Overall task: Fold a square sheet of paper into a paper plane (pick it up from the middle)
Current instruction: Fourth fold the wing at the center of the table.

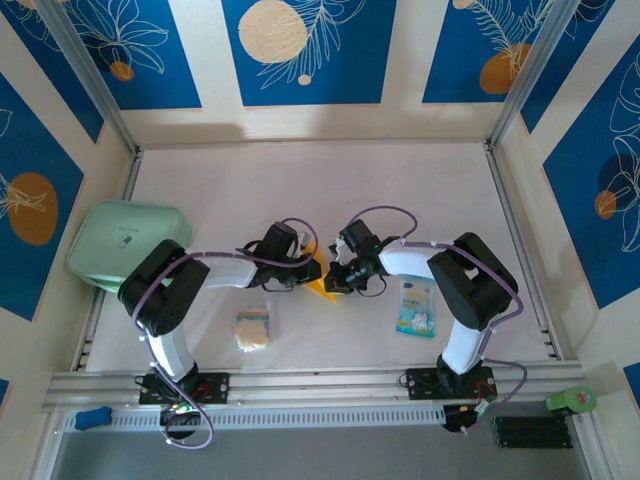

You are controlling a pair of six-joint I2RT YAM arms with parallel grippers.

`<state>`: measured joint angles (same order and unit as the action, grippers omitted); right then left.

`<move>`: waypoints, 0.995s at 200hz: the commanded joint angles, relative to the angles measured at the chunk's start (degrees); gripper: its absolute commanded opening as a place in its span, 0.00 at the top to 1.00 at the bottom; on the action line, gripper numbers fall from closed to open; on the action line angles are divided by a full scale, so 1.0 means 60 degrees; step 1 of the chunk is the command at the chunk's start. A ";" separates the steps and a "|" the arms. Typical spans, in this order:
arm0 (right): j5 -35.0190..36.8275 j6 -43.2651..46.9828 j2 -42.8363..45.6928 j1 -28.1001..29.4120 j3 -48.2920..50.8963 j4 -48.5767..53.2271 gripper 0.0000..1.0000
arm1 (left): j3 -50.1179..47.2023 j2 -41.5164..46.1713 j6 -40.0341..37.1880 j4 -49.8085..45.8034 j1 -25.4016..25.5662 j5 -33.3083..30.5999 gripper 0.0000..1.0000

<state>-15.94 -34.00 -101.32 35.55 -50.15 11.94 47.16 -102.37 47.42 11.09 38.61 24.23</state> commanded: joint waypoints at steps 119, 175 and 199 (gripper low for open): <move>0.0717 0.0215 -0.0882 -0.0182 0.0772 0.1259 1.00 | 0.1274 -0.1031 -0.0595 -0.2560 -0.0343 -0.1012 0.88; 0.0958 0.0258 -0.0854 -0.0358 0.1029 0.1523 1.00 | 0.2086 -0.1519 -0.1277 -0.2947 -0.1300 -0.0385 0.85; 0.1019 0.0248 -0.0880 -0.0369 0.1018 0.1554 1.00 | 0.2458 -0.1700 -0.1495 -0.3030 -0.1633 -0.0146 0.84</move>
<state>-19.81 -33.45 -102.17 33.65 -48.51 9.82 59.83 -109.89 41.74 -4.38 32.56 27.70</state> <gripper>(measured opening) 0.041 0.159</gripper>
